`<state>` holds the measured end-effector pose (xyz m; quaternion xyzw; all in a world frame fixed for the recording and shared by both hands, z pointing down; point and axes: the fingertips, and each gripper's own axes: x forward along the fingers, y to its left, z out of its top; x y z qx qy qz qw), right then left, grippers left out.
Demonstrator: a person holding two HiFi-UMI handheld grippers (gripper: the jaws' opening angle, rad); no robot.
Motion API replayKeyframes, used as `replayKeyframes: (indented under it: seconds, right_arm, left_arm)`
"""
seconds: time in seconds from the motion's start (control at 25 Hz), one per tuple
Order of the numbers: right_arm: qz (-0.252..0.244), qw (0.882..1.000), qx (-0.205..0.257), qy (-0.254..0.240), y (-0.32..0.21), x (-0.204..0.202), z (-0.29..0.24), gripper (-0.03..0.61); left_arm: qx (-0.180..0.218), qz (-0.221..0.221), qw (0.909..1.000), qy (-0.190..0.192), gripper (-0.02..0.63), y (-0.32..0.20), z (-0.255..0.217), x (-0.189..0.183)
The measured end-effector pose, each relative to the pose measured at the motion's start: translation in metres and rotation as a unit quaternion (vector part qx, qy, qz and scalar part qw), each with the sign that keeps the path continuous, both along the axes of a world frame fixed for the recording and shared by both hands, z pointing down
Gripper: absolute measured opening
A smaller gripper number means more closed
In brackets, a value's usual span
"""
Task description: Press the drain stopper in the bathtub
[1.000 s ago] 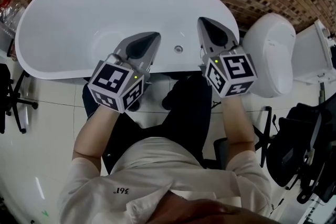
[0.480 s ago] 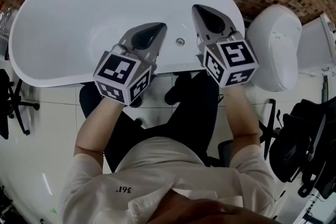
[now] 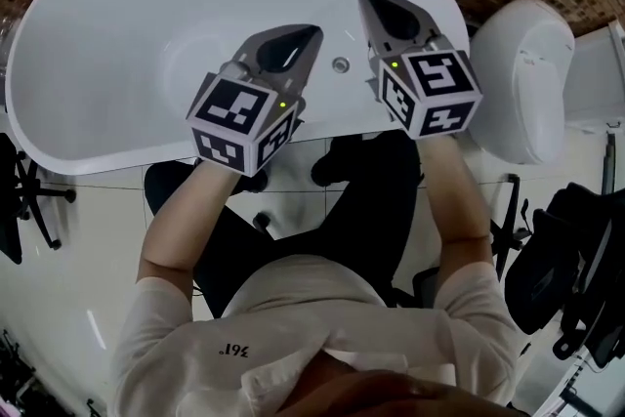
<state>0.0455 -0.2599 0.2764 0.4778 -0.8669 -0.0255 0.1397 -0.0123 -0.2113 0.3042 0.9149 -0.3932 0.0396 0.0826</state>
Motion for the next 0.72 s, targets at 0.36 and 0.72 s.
replayKeyframes:
  seconds: [0.36, 0.72]
  right_arm:
    - [0.003, 1.0, -0.017, 0.011, -0.053, -0.008, 0.027, 0.012]
    - [0.013, 0.999, -0.036, 0.019, -0.092, -0.009, 0.055, 0.012]
  left_arm:
    - [-0.013, 0.007, 0.9996, -0.023, 0.008, -0.049, 0.022, 0.007]
    - [-0.048, -0.006, 0.9984, -0.029, 0.008, -0.077, 0.063, 0.003]
